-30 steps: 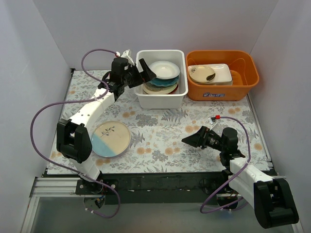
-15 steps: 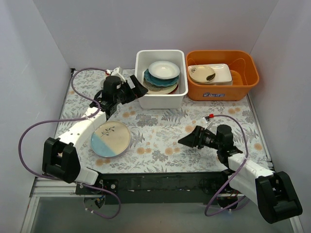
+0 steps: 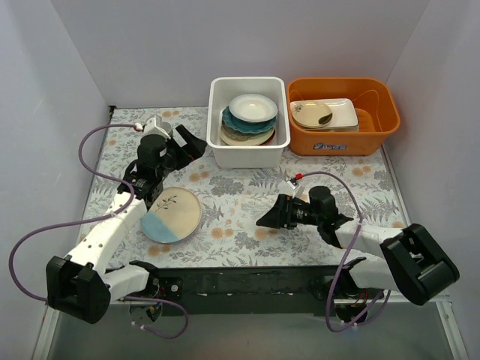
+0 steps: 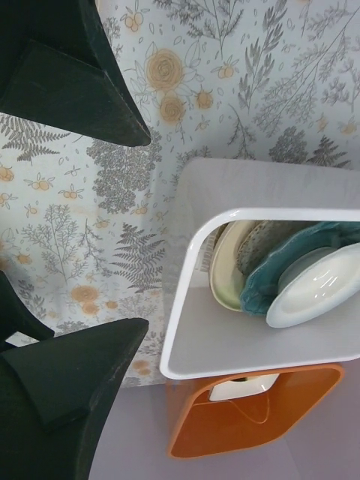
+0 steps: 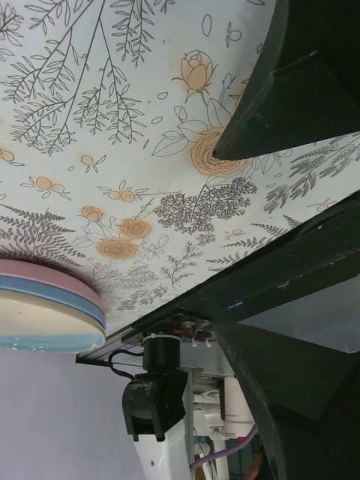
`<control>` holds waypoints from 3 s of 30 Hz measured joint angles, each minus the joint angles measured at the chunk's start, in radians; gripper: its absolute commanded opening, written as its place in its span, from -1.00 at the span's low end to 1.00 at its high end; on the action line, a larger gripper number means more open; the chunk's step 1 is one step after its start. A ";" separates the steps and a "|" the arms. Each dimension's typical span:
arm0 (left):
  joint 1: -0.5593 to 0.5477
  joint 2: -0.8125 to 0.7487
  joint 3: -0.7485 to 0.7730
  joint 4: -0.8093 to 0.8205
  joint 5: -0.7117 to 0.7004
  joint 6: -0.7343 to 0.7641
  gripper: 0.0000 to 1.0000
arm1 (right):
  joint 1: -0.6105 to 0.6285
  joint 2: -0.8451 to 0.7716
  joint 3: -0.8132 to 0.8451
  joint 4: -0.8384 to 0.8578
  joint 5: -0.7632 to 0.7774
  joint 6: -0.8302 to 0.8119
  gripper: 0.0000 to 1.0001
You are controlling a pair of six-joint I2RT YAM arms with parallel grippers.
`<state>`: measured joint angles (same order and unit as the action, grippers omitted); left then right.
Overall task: Place the plates into the plastic bin on the countertop
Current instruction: Pick up the plate at the center of the board.
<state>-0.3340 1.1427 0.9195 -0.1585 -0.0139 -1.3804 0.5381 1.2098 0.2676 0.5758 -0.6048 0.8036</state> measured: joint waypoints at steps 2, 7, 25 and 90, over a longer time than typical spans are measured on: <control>0.012 -0.020 -0.011 0.002 -0.023 -0.001 0.96 | 0.027 0.066 0.020 0.027 0.005 0.008 0.91; 0.064 -0.041 -0.089 -0.002 -0.053 -0.023 0.96 | 0.077 0.187 0.071 0.084 0.019 0.031 0.90; 0.348 -0.143 -0.371 -0.028 -0.202 -0.121 0.96 | 0.256 0.484 0.330 0.147 0.127 0.063 0.79; 0.172 -0.039 -0.663 0.371 0.124 -0.302 0.95 | 0.241 0.480 0.318 0.077 0.227 0.079 -0.97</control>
<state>-0.1619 1.1034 0.2569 0.2127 0.1097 -1.6825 0.7795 1.6901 0.5854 0.6533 -0.3782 0.8829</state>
